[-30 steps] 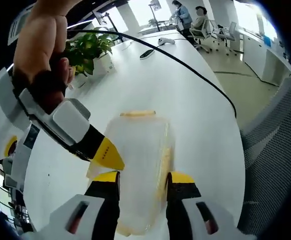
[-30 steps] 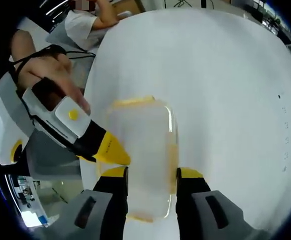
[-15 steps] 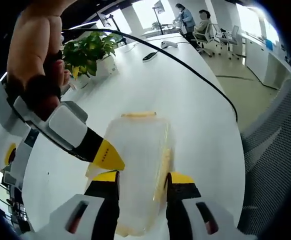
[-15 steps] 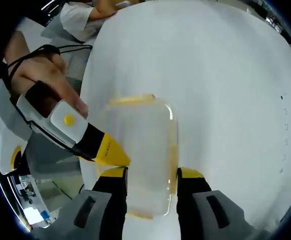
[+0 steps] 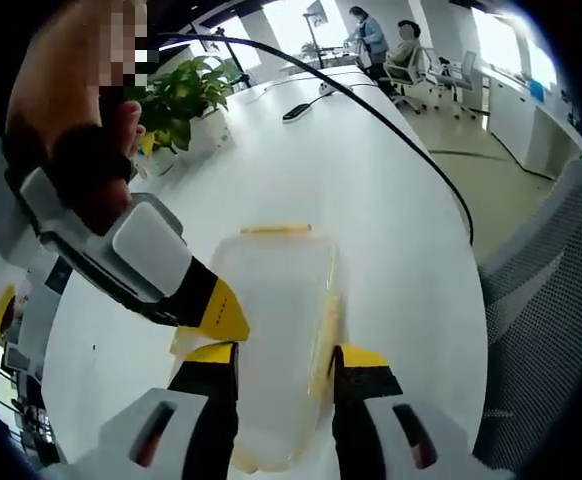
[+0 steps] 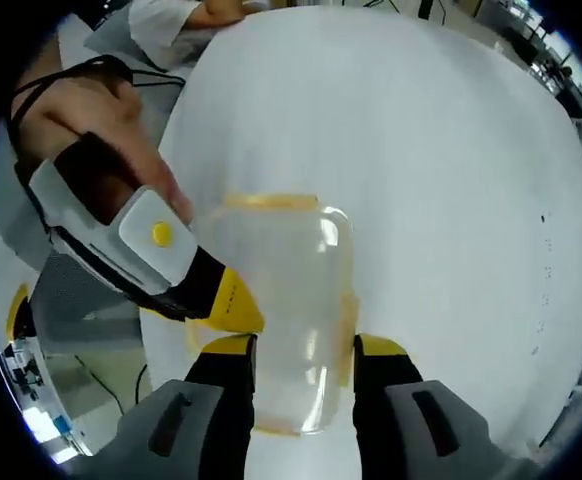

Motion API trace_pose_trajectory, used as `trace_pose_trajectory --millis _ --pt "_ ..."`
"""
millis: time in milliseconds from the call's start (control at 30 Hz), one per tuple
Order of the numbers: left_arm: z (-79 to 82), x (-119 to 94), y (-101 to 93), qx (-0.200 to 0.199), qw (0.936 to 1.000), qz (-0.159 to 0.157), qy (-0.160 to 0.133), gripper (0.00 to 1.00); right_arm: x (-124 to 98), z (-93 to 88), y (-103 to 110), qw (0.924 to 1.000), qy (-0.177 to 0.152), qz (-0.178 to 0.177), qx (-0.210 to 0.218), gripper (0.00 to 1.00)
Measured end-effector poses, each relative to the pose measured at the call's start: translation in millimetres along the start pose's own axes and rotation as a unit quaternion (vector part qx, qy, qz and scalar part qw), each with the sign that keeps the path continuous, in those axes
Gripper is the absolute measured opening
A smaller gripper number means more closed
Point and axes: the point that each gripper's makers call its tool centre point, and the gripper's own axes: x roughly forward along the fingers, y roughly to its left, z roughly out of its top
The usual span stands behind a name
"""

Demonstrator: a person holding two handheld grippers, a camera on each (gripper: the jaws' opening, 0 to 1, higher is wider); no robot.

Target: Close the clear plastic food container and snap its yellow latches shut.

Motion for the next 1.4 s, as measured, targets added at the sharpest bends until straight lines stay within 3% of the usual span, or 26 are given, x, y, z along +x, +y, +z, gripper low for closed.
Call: trace_pose_trajectory --millis 133,300,333,367,400,500,667,733,833,1000,1100,1200,1300,1400 --pt "0.5 0 0.0 0.002 1.0 -0.003 0.002 0.31 -2 0.9 1 0.9995 -0.017 -0.025 -0.009 0.35" --pt "1.1 -1 0.9 -0.006 1.0 -0.007 0.001 0.32 -7 3.8 2 0.9943 -0.072 -0.072 -0.03 0.33" --pt "1.5 -2 1.6 -0.017 0.9998 -0.012 -0.003 0.32 -6 4.2 10 0.993 -0.094 -0.064 -0.032 0.29" --pt "1.4 -2 1.9 -0.019 0.9997 -0.016 -0.004 0.32 -6 4.1 11 0.9913 -0.108 -0.074 -0.015 0.27" --pt "1.7 -3 2.4 -0.022 0.9996 -0.019 -0.006 0.32 -8 3.8 9 0.9894 -0.116 -0.084 -0.025 0.27" --pt "1.3 -4 0.4 -0.025 0.9992 -0.031 -0.009 0.34 -10 0.7 9 0.9816 -0.158 -0.105 0.022 0.26" --pt "2.3 -5 -5.9 -0.018 0.9987 -0.047 -0.007 0.41 -11 -1.2 12 0.9738 -0.193 -0.114 0.037 0.24" --pt "3.9 -6 -8.8 -0.03 0.9978 -0.059 -0.007 0.44 -15 -2.8 4 0.9666 -0.206 -0.143 0.052 0.31" --pt "5.3 -9 -9.4 -0.046 0.9966 -0.068 -0.009 0.49 -17 -7.1 5 0.961 -0.223 -0.143 0.08 0.49" --pt "3.2 -17 1.8 -0.063 0.9957 -0.068 -0.01 0.58 -20 -17.9 12 0.9606 -0.229 -0.134 0.084 0.53" --pt "-12.2 -18 8.9 -0.065 0.995 -0.073 0.02 0.65 -20 -23.8 19 0.9629 -0.225 -0.122 0.085 0.6" --pt "-19.1 -18 15.5 -0.057 0.9957 -0.068 0.027 0.68 -19 -24.5 29 0.9651 -0.227 -0.102 0.083 0.66" --pt "-22.9 -16 17.2 -0.052 0.9953 -0.074 0.036 0.73 -12 -33.7 33 0.9739 -0.193 -0.106 0.055 0.72" --pt "-28.5 -13 21.0 -0.013 0.9952 -0.076 0.061 0.8 -5 -40.6 33 0.9791 -0.166 -0.111 0.038 0.77"
